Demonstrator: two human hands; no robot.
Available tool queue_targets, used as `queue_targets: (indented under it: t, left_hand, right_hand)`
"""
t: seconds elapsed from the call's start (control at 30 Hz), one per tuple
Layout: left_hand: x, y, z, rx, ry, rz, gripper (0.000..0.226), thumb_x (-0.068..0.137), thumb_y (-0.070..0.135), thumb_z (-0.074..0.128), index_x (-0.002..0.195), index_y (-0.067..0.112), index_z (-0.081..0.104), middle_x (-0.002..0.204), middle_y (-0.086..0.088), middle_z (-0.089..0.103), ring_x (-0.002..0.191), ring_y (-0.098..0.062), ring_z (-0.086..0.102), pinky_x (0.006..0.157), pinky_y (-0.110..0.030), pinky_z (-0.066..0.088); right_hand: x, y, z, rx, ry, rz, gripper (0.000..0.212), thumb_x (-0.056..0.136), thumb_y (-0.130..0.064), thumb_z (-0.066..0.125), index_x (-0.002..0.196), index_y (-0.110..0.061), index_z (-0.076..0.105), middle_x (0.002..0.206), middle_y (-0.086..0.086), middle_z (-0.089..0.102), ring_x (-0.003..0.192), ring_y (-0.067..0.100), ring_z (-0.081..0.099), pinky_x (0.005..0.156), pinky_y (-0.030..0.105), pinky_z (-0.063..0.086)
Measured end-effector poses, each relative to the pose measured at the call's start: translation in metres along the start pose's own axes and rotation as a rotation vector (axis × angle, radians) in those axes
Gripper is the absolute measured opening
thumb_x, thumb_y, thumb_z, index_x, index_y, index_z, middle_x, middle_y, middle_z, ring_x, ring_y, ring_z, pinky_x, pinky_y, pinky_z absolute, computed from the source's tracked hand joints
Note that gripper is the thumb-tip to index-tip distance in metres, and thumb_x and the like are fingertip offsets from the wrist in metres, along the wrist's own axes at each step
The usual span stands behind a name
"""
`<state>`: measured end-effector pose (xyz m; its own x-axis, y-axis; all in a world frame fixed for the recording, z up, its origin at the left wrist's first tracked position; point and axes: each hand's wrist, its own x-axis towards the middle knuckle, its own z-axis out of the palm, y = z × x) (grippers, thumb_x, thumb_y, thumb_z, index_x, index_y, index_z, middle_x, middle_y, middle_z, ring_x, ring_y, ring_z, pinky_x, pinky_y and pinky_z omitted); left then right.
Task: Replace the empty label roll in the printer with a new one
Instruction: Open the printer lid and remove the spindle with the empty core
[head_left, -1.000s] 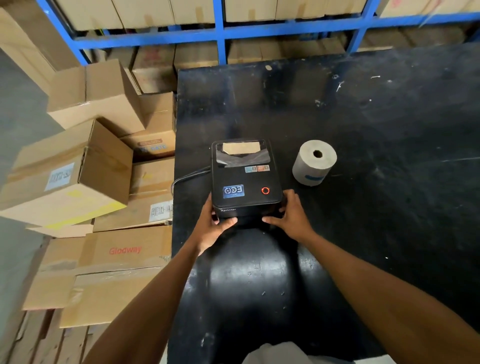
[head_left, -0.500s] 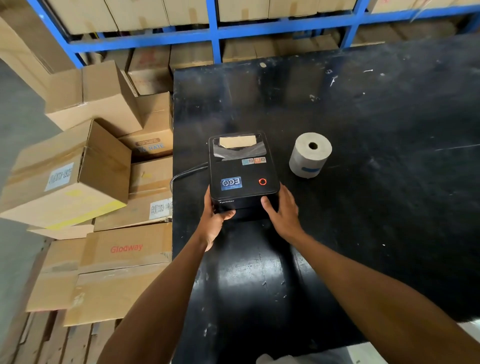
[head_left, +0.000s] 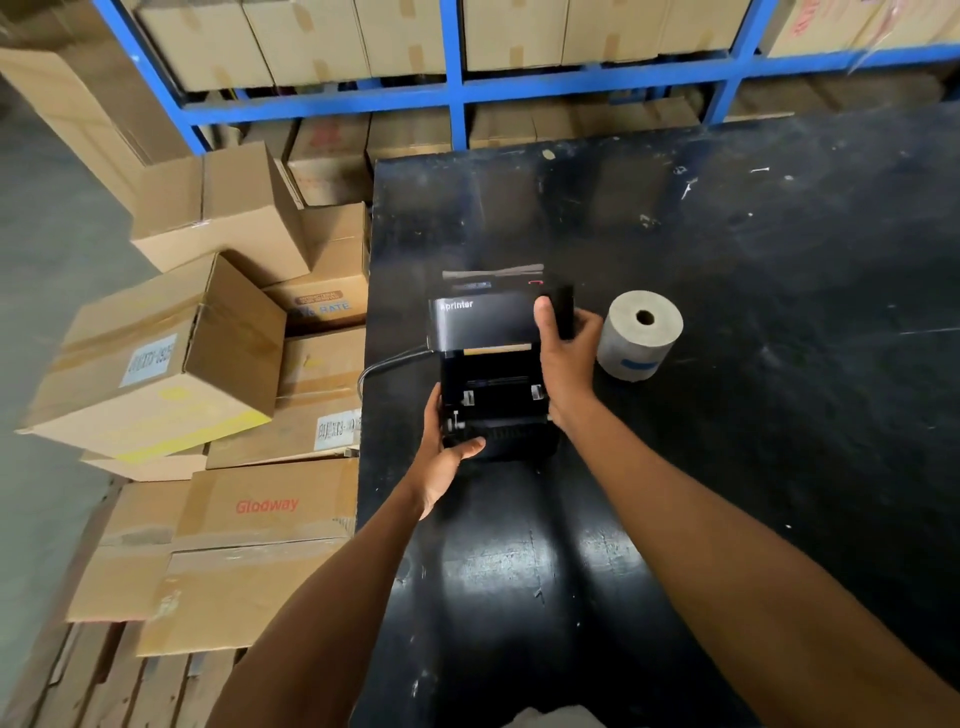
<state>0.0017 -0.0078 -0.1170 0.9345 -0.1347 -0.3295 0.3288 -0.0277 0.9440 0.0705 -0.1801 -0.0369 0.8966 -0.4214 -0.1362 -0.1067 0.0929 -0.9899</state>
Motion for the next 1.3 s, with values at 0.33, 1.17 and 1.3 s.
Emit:
queue_targets:
  t: [0.33, 1.17, 1.3]
  left_hand:
    - [0.003, 0.013, -0.006, 0.182, 0.011, -0.042, 0.112, 0.084, -0.007, 0.072, 0.16, 0.031, -0.002, 0.163, -0.003, 0.021, 0.151, -0.02, 0.023, 0.125, -0.049, 0.023]
    - [0.099, 0.066, -0.021, 0.852, 0.23, 0.162, 0.05, 0.092, 0.026, 0.067, 0.139, 0.012, 0.057, 0.132, -0.014, 0.044, 0.126, -0.033, 0.043, 0.106, -0.047, 0.043]
    - [0.109, 0.067, -0.026, 0.905, 0.217, 0.191, 0.048, 0.09, 0.038, 0.07, 0.13, 0.011, 0.065, 0.122, -0.014, 0.046, 0.119, -0.032, 0.043, 0.099, -0.047, 0.045]
  right_hand:
    - [0.053, -0.029, 0.022, 0.336, -0.013, 0.216, 0.061, 0.102, -0.055, 0.023, 0.137, -0.016, 0.054, 0.114, -0.005, 0.058, 0.112, 0.012, 0.051, 0.117, 0.036, 0.029]
    - [0.064, 0.039, -0.022, -0.881, -0.351, -0.159, 0.037, 0.097, -0.015, 0.055, 0.133, -0.02, 0.057, 0.136, 0.007, 0.049, 0.123, 0.027, 0.051, 0.106, 0.042, 0.044]
    - [0.068, 0.041, -0.016, -1.022, -0.286, -0.279, 0.025, 0.096, -0.019, 0.055, 0.121, -0.017, 0.059, 0.125, 0.008, 0.05, 0.112, 0.029, 0.051, 0.089, 0.044, 0.05]
